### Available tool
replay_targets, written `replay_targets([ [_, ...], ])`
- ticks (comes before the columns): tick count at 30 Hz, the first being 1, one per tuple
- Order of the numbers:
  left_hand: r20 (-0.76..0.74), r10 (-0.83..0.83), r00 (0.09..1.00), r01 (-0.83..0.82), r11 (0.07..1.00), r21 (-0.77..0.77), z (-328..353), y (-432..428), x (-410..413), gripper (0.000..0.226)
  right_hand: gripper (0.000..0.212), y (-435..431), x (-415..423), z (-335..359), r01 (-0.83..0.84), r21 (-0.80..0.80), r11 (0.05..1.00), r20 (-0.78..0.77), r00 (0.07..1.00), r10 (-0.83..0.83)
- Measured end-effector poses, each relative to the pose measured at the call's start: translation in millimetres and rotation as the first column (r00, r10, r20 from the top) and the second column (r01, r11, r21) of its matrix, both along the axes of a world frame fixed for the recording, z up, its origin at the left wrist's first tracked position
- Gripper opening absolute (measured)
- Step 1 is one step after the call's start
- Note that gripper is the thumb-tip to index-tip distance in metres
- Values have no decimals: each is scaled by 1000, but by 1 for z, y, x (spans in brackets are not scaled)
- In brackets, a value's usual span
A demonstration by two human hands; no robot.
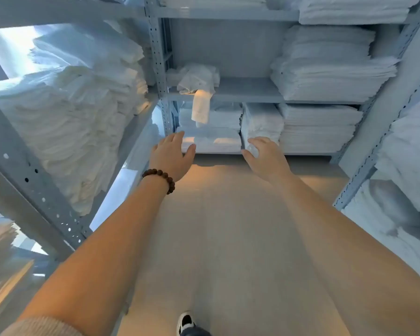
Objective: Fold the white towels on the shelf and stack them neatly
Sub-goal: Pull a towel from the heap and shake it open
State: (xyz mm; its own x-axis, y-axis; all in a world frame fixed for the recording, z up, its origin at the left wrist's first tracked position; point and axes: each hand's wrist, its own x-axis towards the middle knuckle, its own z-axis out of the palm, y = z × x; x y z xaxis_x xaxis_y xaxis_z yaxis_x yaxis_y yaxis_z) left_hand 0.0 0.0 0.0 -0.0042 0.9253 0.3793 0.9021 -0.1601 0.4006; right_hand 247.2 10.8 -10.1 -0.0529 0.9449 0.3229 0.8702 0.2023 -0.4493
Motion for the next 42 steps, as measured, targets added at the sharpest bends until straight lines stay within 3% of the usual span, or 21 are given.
replay_targets([
  [11, -30, 7, 1000, -8, 1000, -16, -29, 96, -6, 54, 49, 92, -10, -33, 9, -60, 998, 14, 1000, -8],
  [28, -19, -52, 998, 52, 999, -12, -9, 367, -52, 59, 46, 350, -58, -16, 45, -45, 998, 5, 999, -45],
  [42, -20, -78, 997, 76, 995, -70, -55, 545, -36, 57, 45, 522, -43, -56, 84, -96, 992, -11, 996, -86],
])
